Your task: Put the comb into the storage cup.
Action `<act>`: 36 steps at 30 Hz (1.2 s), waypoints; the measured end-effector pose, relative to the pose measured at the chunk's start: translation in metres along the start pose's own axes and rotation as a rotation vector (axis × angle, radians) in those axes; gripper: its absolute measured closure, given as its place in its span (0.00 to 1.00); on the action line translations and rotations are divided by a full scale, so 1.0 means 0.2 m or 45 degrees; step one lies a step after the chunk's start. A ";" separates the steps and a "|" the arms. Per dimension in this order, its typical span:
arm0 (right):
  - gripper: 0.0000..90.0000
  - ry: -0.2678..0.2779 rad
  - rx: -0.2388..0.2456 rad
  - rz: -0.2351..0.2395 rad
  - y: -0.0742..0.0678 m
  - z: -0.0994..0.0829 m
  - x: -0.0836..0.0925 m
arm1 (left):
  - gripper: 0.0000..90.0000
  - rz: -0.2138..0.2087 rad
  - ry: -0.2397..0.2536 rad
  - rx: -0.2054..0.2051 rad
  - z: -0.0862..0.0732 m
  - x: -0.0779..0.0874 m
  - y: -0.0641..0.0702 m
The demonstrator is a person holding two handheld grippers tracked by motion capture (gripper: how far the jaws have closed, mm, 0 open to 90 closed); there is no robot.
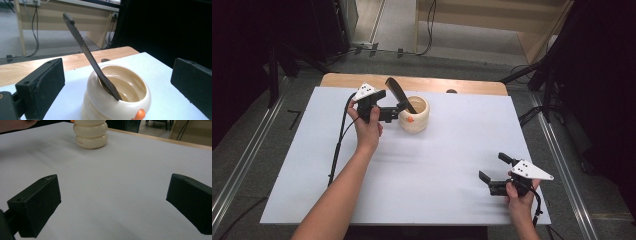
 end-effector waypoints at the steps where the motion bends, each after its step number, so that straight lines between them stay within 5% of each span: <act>1: 0.00 -0.002 -0.003 -0.001 0.00 0.00 0.00 | 0.00 0.002 0.002 -0.003 0.00 0.01 0.00; 19: 0.00 -0.002 0.001 -0.004 0.00 0.00 0.00 | 0.00 -0.008 0.015 -0.073 0.00 0.13 0.02; 36: 0.00 -0.003 0.007 -0.005 0.00 0.00 0.00 | 0.00 -0.015 0.002 -0.139 -0.07 0.25 0.06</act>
Point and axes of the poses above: each handheld gripper's, and its own axes: x roughly backward along the jaws, z roughly out of its top, y roughly to its right, the point moved 2 cm from there along -x, roughly forward along the jaws, and after that the axes turned 4 degrees about y, right-handed, at the moved point
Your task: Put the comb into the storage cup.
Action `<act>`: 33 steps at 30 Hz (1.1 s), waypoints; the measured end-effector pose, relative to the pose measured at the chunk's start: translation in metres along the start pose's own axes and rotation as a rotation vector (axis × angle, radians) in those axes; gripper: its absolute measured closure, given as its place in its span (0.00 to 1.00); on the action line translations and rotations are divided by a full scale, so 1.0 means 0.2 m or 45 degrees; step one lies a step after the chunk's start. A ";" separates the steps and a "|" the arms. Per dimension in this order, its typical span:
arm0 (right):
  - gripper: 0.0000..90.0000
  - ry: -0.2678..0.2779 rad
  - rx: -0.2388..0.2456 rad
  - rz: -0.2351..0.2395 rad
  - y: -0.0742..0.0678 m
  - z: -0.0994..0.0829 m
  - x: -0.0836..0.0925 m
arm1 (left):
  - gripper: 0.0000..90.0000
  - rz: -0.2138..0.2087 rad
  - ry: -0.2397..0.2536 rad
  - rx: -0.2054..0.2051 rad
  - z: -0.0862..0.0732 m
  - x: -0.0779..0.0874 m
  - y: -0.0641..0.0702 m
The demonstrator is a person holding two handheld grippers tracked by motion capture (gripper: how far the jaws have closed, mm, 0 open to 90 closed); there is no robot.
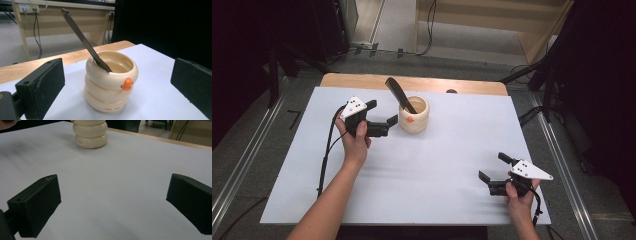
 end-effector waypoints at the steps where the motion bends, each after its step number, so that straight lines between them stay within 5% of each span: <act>1: 0.00 0.000 0.000 0.000 0.00 0.00 0.00 | 0.00 -0.005 0.004 0.001 0.00 0.01 0.00; 33: 0.00 0.000 0.006 -0.003 0.00 0.00 0.00 | 0.00 0.029 0.016 -0.032 -0.12 0.35 0.01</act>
Point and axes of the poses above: each handheld gripper's, and its own axes: x roughly backward along the jaws, z roughly out of its top, y roughly to its right, the point moved 2 cm from there along -x, roughly forward along the jaws, and after that the axes turned 4 degrees about y, right-handed, at the moved point
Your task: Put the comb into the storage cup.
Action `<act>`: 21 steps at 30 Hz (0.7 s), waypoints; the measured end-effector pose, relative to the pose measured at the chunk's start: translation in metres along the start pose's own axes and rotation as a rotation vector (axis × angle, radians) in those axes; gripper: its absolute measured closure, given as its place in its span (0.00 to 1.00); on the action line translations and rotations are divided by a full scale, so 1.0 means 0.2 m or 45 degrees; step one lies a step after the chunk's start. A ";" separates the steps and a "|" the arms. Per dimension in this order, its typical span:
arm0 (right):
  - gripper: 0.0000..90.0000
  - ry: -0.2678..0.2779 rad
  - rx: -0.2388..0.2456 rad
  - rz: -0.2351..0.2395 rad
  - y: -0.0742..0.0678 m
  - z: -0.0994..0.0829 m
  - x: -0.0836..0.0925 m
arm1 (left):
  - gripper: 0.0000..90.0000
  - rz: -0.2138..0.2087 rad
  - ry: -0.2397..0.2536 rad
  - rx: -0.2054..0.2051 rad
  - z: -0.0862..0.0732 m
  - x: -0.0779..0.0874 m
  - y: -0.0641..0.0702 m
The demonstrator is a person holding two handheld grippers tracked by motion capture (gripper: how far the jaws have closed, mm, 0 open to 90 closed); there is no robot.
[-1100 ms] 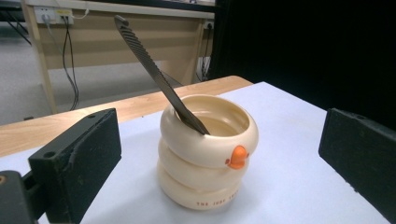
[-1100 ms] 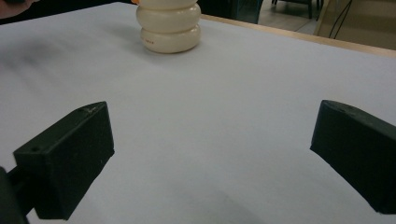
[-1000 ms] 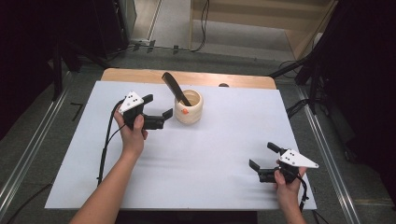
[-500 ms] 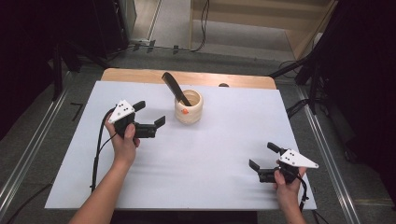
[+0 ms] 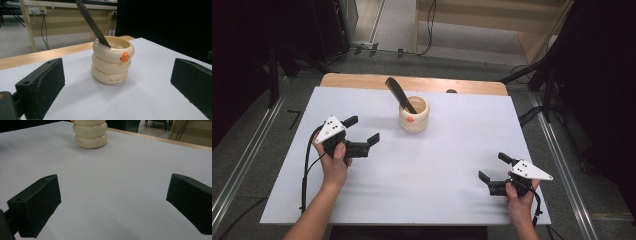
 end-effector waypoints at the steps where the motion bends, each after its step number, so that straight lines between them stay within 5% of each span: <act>1: 0.00 0.001 0.003 0.000 0.00 0.00 0.00 | 0.00 0.000 0.001 -0.001 -0.01 0.01 0.00; 21: 0.00 0.001 -0.011 -0.004 0.00 0.00 0.00 | 0.00 0.019 -0.011 -0.017 -0.07 0.16 0.02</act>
Point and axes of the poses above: each handheld gripper's, and its own axes: x roughly backward along the jaws, z roughly out of its top, y roughly to its right, the point moved 2 cm from there along -x, roughly forward along the jaws, and after that the axes turned 4 degrees about y, right-handed, at the moved point
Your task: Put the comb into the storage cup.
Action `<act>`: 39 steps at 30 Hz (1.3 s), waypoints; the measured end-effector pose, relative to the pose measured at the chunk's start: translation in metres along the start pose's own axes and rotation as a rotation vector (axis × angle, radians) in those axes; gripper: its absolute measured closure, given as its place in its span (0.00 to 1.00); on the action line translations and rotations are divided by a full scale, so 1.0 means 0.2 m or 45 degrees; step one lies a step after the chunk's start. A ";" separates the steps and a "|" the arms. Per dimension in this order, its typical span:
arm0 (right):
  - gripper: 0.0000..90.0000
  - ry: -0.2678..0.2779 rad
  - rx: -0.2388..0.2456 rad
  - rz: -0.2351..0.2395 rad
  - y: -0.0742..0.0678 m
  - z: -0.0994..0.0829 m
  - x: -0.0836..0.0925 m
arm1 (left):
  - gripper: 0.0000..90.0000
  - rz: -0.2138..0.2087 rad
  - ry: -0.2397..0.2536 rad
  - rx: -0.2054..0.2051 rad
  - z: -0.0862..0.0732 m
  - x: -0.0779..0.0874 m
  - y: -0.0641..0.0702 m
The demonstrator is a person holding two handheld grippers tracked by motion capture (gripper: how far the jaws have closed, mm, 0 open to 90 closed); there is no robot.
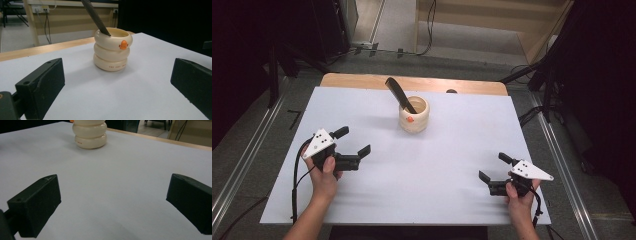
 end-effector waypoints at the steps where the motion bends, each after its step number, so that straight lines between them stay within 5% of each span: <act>1: 0.00 0.000 0.000 -0.001 0.00 0.00 0.00 | 0.00 0.001 -0.005 -0.007 0.00 0.01 0.00; 39: 0.00 0.004 0.002 -0.007 0.00 0.00 0.00 | 0.00 0.058 -0.043 -0.032 -0.14 0.25 -0.02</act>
Point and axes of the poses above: each handheld gripper's, and its own axes: x roughly backward along the jaws, z roughly out of its top, y roughly to its right, the point moved 2 cm from there along -x, roughly forward along the jaws, and after that the axes turned 4 degrees about y, right-handed, at the moved point
